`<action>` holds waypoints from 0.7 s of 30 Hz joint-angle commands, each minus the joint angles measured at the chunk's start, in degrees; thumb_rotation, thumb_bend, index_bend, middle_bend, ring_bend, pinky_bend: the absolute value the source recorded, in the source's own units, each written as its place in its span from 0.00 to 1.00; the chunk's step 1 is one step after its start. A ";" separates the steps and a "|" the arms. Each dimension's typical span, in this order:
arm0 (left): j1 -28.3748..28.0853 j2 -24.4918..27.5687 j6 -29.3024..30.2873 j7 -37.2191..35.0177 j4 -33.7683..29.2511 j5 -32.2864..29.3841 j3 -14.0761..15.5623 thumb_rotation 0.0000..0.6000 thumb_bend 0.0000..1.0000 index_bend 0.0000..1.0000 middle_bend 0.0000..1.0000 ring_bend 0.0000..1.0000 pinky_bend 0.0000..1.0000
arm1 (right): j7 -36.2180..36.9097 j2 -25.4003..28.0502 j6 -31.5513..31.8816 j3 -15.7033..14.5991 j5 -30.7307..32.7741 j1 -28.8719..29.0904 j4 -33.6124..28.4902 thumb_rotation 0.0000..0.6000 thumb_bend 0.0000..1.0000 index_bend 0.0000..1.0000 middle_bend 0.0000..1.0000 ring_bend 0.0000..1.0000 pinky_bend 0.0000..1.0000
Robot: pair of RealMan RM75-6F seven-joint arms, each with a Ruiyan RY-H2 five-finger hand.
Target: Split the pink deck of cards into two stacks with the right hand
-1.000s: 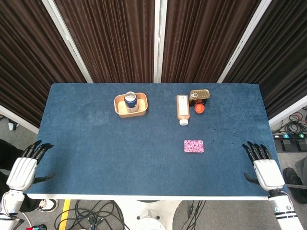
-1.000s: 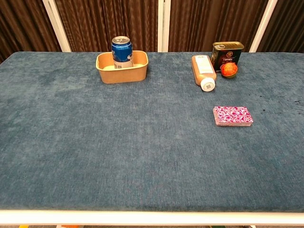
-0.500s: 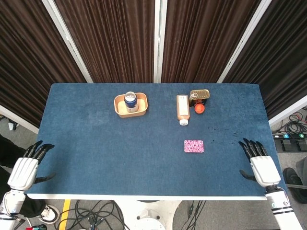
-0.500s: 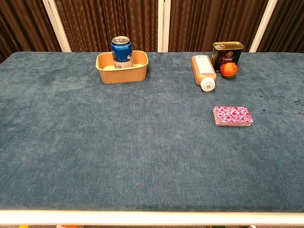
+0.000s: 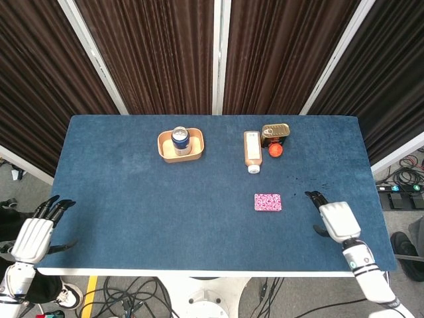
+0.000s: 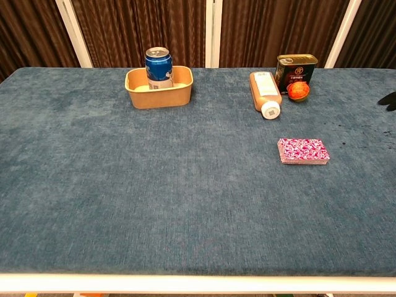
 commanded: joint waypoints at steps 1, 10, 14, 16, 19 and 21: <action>0.04 0.06 0.15 -0.30 0.17 -0.09 -0.10 1.00 0.00 0.17 0.16 0.07 0.15 | -7.18 -3.23 -3.61 2.33 5.08 3.75 -1.10 1.00 0.13 0.15 0.19 0.70 0.82; 0.11 -0.08 0.14 -1.50 0.92 -0.08 0.05 1.00 0.00 0.17 0.16 0.07 0.15 | -15.85 -9.65 -6.27 4.18 13.83 8.30 0.26 1.00 0.13 0.15 0.19 0.70 0.82; 0.11 -0.15 0.21 -2.06 1.26 -0.02 0.08 1.00 0.00 0.17 0.16 0.07 0.15 | -18.49 -11.96 -6.43 4.48 16.81 9.87 0.88 1.00 0.13 0.16 0.19 0.70 0.82; 0.14 -0.23 0.28 -2.40 1.46 0.02 0.10 1.00 0.00 0.17 0.16 0.07 0.15 | -20.55 -13.30 -6.21 4.49 18.71 10.66 1.45 1.00 0.13 0.16 0.19 0.70 0.82; 0.12 -0.24 0.27 -3.02 1.59 0.04 0.13 1.00 0.00 0.17 0.16 0.07 0.15 | -23.64 -15.21 -5.98 4.45 21.59 11.88 2.36 1.00 0.13 0.16 0.20 0.70 0.82; 0.11 -0.19 0.14 -3.87 1.48 0.04 0.23 1.00 0.00 0.17 0.16 0.07 0.15 | -25.44 -16.48 -5.71 4.27 22.94 12.69 3.15 1.00 0.13 0.16 0.19 0.70 0.82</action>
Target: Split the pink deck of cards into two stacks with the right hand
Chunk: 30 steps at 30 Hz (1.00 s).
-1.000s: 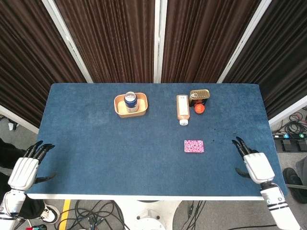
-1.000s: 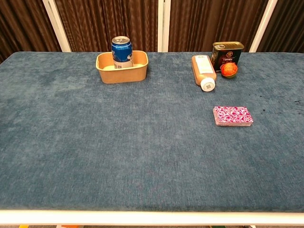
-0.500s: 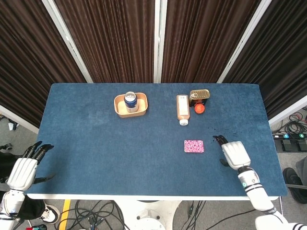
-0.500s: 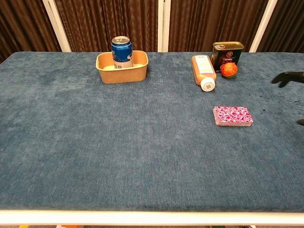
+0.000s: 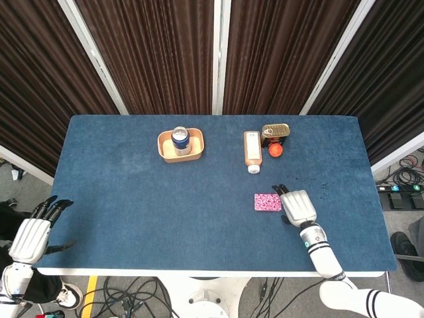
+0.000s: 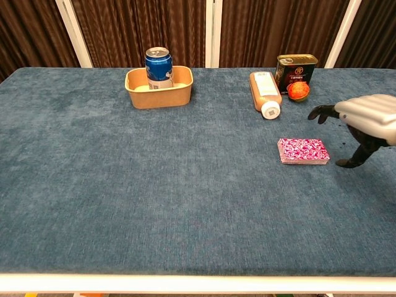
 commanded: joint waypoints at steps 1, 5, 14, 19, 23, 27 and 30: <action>-0.01 0.08 -0.08 -0.87 -0.03 0.00 0.08 1.00 0.00 0.17 0.16 0.07 0.16 | -3.21 -2.54 0.49 -0.23 2.73 1.73 1.47 1.00 0.13 0.16 0.19 0.70 0.82; 0.04 0.15 -0.04 -1.24 0.29 -0.15 0.03 1.00 0.00 0.17 0.16 0.07 0.16 | -4.32 -4.02 0.85 -0.48 4.18 2.69 1.80 1.00 0.13 0.16 0.20 0.70 0.82; 0.08 0.16 0.00 -1.91 0.85 -0.31 -0.04 1.00 0.00 0.17 0.16 0.07 0.16 | -4.99 -6.02 1.77 -0.68 6.04 4.28 3.08 1.00 0.14 0.21 0.25 0.70 0.82; 0.10 0.14 0.01 -2.02 0.99 -0.29 -0.01 1.00 0.00 0.17 0.16 0.07 0.16 | -5.15 -6.94 1.83 -0.72 7.18 5.13 4.09 1.00 0.15 0.22 0.26 0.70 0.82; 0.17 0.19 0.05 -2.03 1.00 -0.36 0.00 1.00 0.00 0.17 0.16 0.07 0.16 | -5.56 -7.62 2.18 -0.98 7.48 5.69 4.81 1.00 0.15 0.23 0.27 0.70 0.82; 0.19 0.28 0.10 -2.20 1.01 -0.40 -0.03 1.00 0.00 0.17 0.16 0.07 0.16 | -5.81 -8.19 2.75 -1.05 7.87 6.07 5.17 1.00 0.15 0.25 0.28 0.70 0.82; 0.25 0.31 -0.01 -2.15 1.11 -0.41 0.08 1.00 0.00 0.17 0.16 0.07 0.16 | -6.69 -8.46 2.98 -1.17 8.87 6.43 5.35 1.00 0.16 0.27 0.28 0.70 0.82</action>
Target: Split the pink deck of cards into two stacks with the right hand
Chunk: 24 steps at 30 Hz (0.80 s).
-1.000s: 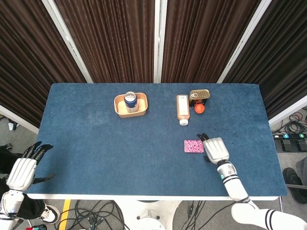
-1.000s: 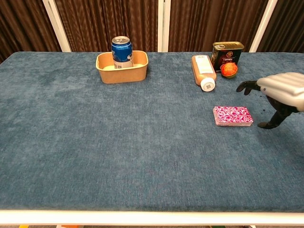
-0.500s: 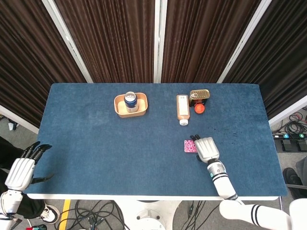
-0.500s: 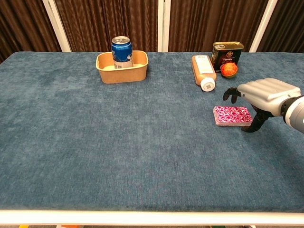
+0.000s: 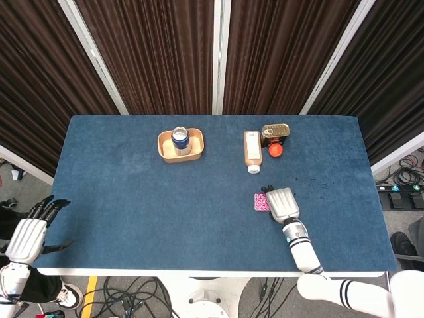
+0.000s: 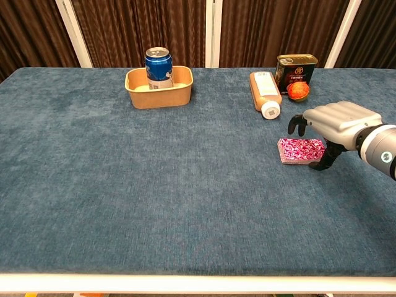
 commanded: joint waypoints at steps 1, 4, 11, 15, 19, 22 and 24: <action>0.02 0.02 -0.08 0.06 0.09 -0.01 0.06 1.00 0.00 0.17 0.16 0.07 0.16 | -0.81 -0.23 0.17 -0.08 0.97 0.39 0.10 1.00 0.16 0.27 0.29 0.70 0.82; 0.03 0.00 -0.20 -0.08 0.16 -0.20 0.00 1.00 0.00 0.17 0.16 0.07 0.16 | -1.54 -0.35 0.34 -0.06 1.79 0.81 0.12 1.00 0.16 0.27 0.29 0.70 0.82; -0.11 -0.08 -0.54 0.15 0.55 0.12 0.27 1.00 0.00 0.17 0.16 0.07 0.16 | -1.95 -1.45 1.25 -0.63 2.14 1.11 1.30 1.00 0.16 0.29 0.30 0.70 0.82; -0.12 -0.16 -0.51 0.12 0.66 0.17 0.28 1.00 0.00 0.17 0.16 0.07 0.16 | -2.01 -1.75 1.17 -0.73 2.49 1.36 1.59 1.00 0.17 0.30 0.31 0.70 0.82; -0.04 -0.16 -0.47 0.03 0.75 0.18 0.36 1.00 0.00 0.17 0.16 0.07 0.16 | -1.49 -2.01 1.44 -0.87 2.03 1.42 2.08 1.00 0.17 0.31 0.32 0.70 0.82; -0.03 -0.21 -0.49 0.01 0.84 0.24 0.42 1.00 0.00 0.17 0.16 0.07 0.16 | -1.40 -1.99 1.34 -0.82 2.23 1.55 2.24 1.00 0.17 0.31 0.32 0.70 0.82; -0.03 -0.25 -0.51 0.00 0.89 0.27 0.46 1.00 0.00 0.17 0.16 0.07 0.16 | -1.25 -1.99 1.28 -0.80 2.29 1.61 2.27 1.00 0.17 0.31 0.31 0.70 0.82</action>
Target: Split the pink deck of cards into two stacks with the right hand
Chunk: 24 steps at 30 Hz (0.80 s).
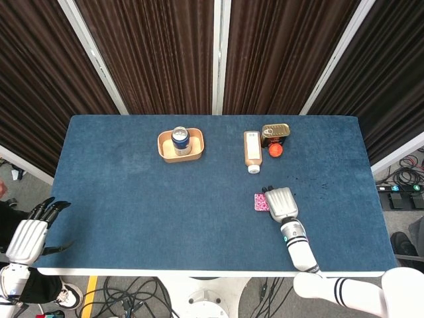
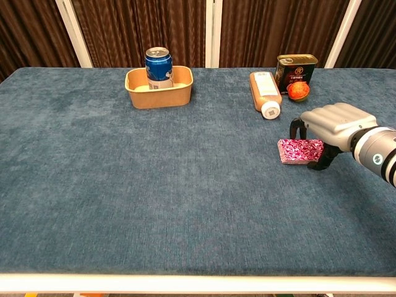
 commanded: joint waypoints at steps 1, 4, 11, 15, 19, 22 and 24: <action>0.00 -0.02 -0.03 -0.01 0.03 0.02 0.03 1.00 0.00 0.17 0.16 0.07 0.16 | 0.20 0.05 -0.14 0.04 0.08 0.09 -0.01 1.00 0.17 0.31 0.31 0.70 0.82; -0.01 0.02 0.00 -0.05 0.01 0.04 0.02 1.00 0.00 0.17 0.16 0.07 0.16 | 0.42 0.25 -0.26 0.16 0.25 0.22 -0.21 1.00 0.17 0.31 0.30 0.70 0.82; 0.01 0.08 -0.04 -0.14 -0.04 0.09 0.12 1.00 0.00 0.17 0.16 0.07 0.16 | 0.09 0.42 -0.16 -0.05 0.86 0.38 -0.48 1.00 0.17 0.31 0.31 0.70 0.82; -0.04 0.12 -0.10 -0.16 -0.11 0.11 0.12 1.00 0.00 0.17 0.16 0.07 0.16 | 0.08 0.23 -0.18 -0.15 0.97 0.53 -0.34 1.00 0.17 0.31 0.32 0.70 0.82; -0.03 0.18 -0.16 -0.34 -0.13 0.09 0.17 1.00 0.00 0.17 0.16 0.07 0.16 | 0.37 0.06 0.20 -0.20 0.54 0.58 -0.17 1.00 0.17 0.32 0.34 0.70 0.82; 0.04 0.07 -0.15 -0.47 0.07 0.11 0.25 1.00 0.00 0.17 0.16 0.07 0.16 | 0.38 0.03 0.33 -0.17 0.64 0.60 -0.11 1.00 0.17 0.33 0.34 0.70 0.82; 0.04 0.01 -0.18 -0.55 0.15 0.14 0.28 1.00 0.00 0.17 0.16 0.07 0.16 | 0.36 -0.03 0.42 -0.22 0.60 0.61 -0.01 1.00 0.17 0.33 0.34 0.70 0.82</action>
